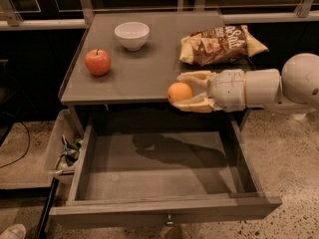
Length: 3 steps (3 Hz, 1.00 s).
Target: Place orange into top drawer
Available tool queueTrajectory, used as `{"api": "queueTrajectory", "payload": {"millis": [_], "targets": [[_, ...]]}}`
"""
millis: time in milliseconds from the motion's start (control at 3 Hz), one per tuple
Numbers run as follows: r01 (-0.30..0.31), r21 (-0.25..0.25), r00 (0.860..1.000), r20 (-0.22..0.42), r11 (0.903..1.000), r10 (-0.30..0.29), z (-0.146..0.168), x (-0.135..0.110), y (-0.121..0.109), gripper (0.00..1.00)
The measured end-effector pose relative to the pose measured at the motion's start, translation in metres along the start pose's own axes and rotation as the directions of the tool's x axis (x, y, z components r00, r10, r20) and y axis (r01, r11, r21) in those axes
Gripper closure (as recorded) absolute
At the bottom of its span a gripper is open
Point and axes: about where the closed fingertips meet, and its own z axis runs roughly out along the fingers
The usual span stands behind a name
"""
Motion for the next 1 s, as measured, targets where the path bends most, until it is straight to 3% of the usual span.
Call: {"api": "queueTrajectory", "payload": {"millis": [333, 667, 1000], "targets": [[-0.003, 0.000, 1.000, -0.003, 1.0000, 0.003, -0.001, 0.002, 0.002, 1.00], [0.006, -0.043, 1.000, -0.025, 0.9991, -0.007, 0.013, 0.007, 0.003, 1.00], [-0.085, -0.114, 0.993, -0.089, 0.9898, 0.075, 0.039, 0.048, 0.030, 1.00]]}}
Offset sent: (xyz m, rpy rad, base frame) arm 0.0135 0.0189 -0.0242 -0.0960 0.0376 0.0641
